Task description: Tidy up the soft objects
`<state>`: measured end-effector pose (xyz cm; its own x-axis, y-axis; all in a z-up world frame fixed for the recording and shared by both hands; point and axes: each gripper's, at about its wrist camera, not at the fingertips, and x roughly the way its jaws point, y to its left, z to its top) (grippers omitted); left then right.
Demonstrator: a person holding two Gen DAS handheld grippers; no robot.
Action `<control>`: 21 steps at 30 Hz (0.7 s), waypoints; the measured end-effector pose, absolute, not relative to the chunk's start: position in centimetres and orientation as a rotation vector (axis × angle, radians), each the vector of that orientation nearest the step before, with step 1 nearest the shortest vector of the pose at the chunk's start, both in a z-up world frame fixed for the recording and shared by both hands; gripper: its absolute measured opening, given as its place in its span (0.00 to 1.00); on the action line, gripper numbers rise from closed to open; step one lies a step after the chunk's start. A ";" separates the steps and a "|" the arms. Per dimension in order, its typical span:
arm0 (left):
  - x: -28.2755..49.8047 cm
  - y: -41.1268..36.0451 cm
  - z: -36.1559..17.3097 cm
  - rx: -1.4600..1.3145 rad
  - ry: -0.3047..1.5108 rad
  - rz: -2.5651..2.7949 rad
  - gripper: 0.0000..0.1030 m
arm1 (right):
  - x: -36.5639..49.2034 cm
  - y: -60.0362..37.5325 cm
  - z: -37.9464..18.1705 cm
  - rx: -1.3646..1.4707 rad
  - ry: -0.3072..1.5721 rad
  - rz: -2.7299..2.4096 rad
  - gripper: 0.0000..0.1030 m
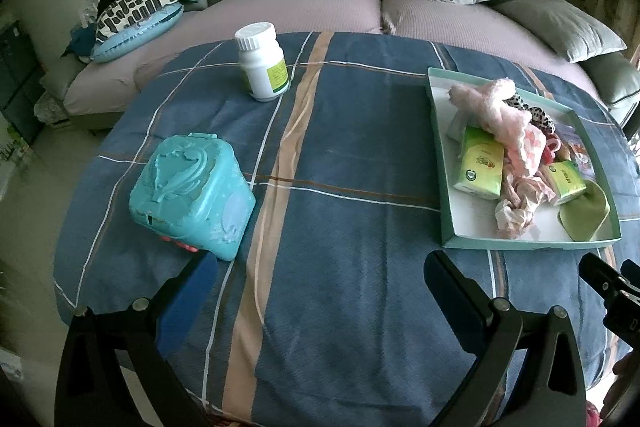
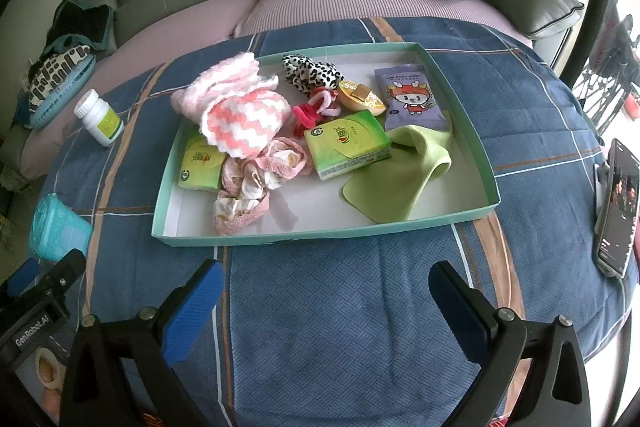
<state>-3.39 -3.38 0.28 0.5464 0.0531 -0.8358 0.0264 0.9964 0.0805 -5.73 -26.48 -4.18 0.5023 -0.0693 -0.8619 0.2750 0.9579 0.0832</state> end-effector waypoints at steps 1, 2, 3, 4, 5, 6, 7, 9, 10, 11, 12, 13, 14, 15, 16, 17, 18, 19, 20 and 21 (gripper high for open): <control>-3.4 -3.4 0.3 0.089 0.992 0.018 1.00 | -5.7 -26.5 -4.2 0.221 1.026 -0.210 1.00; -3.4 -3.4 0.3 0.090 0.992 0.018 1.00 | -5.7 -26.5 -4.2 0.220 1.026 -0.211 1.00; -3.4 -3.4 0.3 0.091 0.991 0.018 1.00 | -5.7 -26.5 -4.2 0.220 1.026 -0.210 1.00; -3.4 -3.5 0.3 0.093 0.990 0.019 1.00 | -5.7 -26.5 -4.2 0.221 1.026 -0.210 1.00; -3.4 -3.5 0.3 0.095 0.990 0.020 1.00 | -5.7 -26.5 -4.2 0.220 1.026 -0.210 1.00; -3.4 -3.5 0.3 0.096 0.991 0.021 1.00 | -5.7 -26.5 -4.2 0.220 1.026 -0.210 1.00; -3.4 -3.5 0.3 0.096 0.992 0.022 1.00 | -5.7 -26.4 -4.2 0.221 1.026 -0.211 1.00; -3.4 -3.4 0.2 0.098 0.997 0.028 1.00 | -5.7 -26.5 -4.2 0.222 1.026 -0.211 1.00; -3.3 -3.4 0.1 0.099 0.999 0.032 1.00 | -5.7 -26.5 -4.2 0.222 1.026 -0.211 1.00; -3.3 -3.4 0.1 0.100 1.001 0.036 1.00 | -5.7 -26.5 -4.2 0.221 1.026 -0.211 1.00; -3.2 -3.4 0.0 0.101 1.003 0.039 1.00 | -5.7 -26.5 -4.2 0.221 1.027 -0.210 1.00; -3.2 -3.3 0.0 0.100 1.004 0.039 1.00 | -5.7 -26.5 -4.2 0.221 1.029 -0.211 1.00; -3.2 -3.3 -0.1 0.100 1.005 0.040 1.00 | -5.7 -26.5 -4.3 0.219 1.030 -0.211 1.00; -3.2 -3.3 -0.1 0.102 1.007 0.042 1.00 | -5.7 -26.5 -4.3 0.218 1.031 -0.210 1.00; -3.1 -3.3 -0.2 0.104 1.010 0.045 1.00 | -5.7 -26.5 -4.3 0.217 1.032 -0.209 1.00; -3.1 -3.3 -0.2 0.105 1.012 0.046 1.00 | -5.7 -26.5 -4.4 0.217 1.033 -0.208 1.00; -3.1 -3.3 -0.3 0.105 1.015 0.046 1.00 | -5.6 -26.5 -4.4 0.216 1.035 -0.208 1.00; -3.0 -3.4 -0.4 0.106 1.018 0.047 1.00 | -5.6 -26.5 -4.4 0.214 1.036 -0.208 1.00; -3.0 -3.3 -0.4 0.107 1.019 0.048 1.00 | -5.6 -26.5 -4.5 0.214 1.038 -0.209 1.00; -3.0 -3.3 -0.4 0.109 1.019 0.051 1.00 | -5.6 -26.5 -4.5 0.214 1.040 -0.209 1.00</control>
<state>-3.01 -3.32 -0.40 0.5235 0.0937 -0.8469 0.0081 0.9933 0.1149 -5.59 -26.54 -4.49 0.4902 -0.0701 -0.8688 0.2715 0.9595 0.0758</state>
